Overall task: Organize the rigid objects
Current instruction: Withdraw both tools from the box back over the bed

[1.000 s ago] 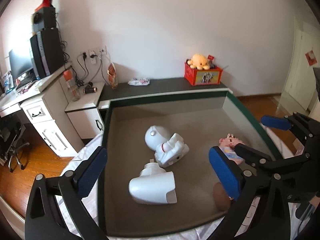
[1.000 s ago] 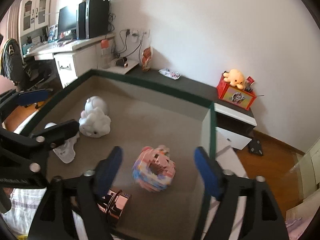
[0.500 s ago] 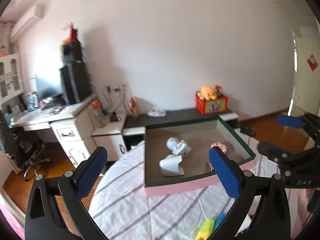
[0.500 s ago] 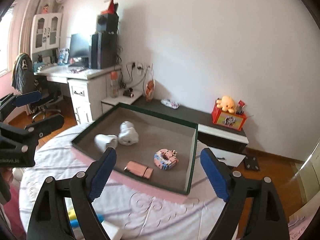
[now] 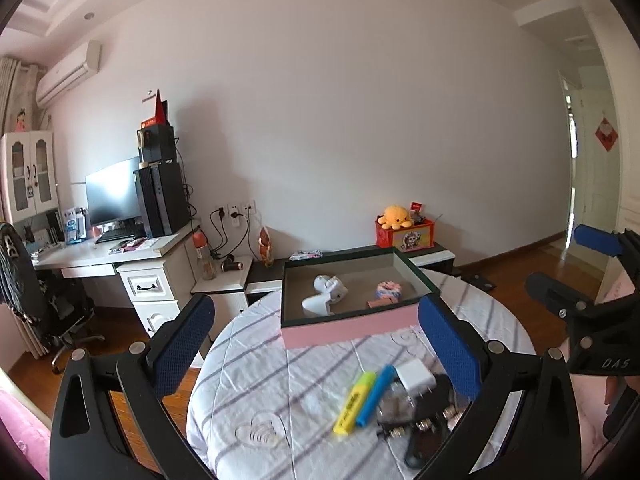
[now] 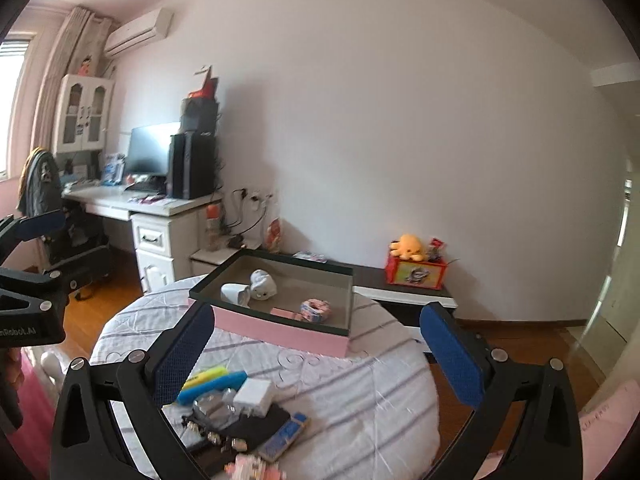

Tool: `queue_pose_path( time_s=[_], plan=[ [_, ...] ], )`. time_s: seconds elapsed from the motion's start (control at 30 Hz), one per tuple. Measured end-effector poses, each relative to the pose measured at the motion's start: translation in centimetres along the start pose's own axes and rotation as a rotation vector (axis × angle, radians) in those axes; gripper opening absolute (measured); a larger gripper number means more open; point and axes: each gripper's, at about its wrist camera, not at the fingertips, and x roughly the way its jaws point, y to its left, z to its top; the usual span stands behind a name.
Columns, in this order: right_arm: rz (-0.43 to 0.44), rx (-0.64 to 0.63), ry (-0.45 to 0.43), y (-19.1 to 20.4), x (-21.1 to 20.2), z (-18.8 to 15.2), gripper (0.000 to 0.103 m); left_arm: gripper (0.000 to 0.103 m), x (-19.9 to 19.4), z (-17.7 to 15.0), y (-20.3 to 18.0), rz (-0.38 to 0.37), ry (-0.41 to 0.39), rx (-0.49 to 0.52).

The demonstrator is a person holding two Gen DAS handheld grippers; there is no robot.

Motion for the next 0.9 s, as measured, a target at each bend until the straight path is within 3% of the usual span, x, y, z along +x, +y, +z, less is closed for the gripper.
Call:
queue_pose_path(
  time_s=[0.2,0.43,0.77,0.9],
  plan=[
    [0.003,0.062,-0.026,-0.4,-4.0,-0.9,0.103,0.103,-3.5,-0.8,-0.2,-0.008,-0.017,-0.052],
    [0.004,0.077,-0.026,-0.4,-6.0,-1.6,0.103,0.103,-5.0,-1.8,-0.9,-0.020,-0.004,0.013],
    [-0.001,0.087,0.050,-0.2,-4.8,-3.6,0.103,0.103,-3.9,-3.7,-0.1,-0.004,0.072,0.014],
    [0.012,0.096,0.111,0.1,-3.0,-5.3,0.103,0.103,-2.8,-4.9,-0.1,-0.055,0.122,-0.001]
  ],
)
